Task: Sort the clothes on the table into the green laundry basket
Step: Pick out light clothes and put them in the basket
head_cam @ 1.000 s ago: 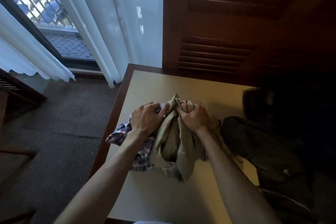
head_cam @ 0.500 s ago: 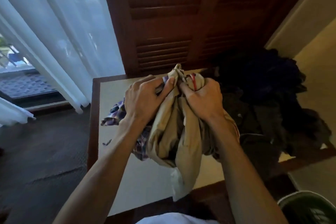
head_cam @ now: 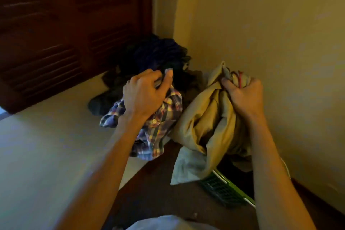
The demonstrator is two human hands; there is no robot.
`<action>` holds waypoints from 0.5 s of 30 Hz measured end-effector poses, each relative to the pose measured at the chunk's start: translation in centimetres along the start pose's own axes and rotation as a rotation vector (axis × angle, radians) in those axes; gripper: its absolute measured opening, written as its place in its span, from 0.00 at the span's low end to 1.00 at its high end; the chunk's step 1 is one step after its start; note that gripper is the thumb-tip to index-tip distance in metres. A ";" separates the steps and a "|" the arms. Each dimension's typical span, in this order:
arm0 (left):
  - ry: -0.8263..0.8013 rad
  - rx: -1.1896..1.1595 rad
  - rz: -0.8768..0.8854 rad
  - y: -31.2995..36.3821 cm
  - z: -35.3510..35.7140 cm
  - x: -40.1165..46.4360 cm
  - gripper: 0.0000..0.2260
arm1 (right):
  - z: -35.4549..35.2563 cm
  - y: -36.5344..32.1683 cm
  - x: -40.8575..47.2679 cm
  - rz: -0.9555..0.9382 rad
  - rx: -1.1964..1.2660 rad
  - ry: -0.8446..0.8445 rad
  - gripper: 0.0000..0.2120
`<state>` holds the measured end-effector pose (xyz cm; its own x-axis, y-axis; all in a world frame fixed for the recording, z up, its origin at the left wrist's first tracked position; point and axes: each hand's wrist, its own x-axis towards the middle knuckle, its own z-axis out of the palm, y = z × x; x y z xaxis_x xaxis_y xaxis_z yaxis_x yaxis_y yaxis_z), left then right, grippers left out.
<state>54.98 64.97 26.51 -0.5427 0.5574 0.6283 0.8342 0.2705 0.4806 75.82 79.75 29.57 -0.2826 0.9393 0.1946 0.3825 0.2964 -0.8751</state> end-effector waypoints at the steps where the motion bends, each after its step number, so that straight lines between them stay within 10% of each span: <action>1: -0.009 -0.013 0.017 1.9 1.9 -0.1 0.25 | -2.7 1.5 0.5 -0.002 -0.004 0.049 0.16; 15: -0.220 -0.291 0.154 22.9 21.2 -3.3 0.20 | -22.8 20.8 3.4 0.217 0.098 0.477 0.14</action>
<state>77.98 86.01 22.50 -0.3530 0.7372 0.5761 0.8247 -0.0456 0.5637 102.91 93.08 22.12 0.2337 0.9583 0.1645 0.2971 0.0907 -0.9505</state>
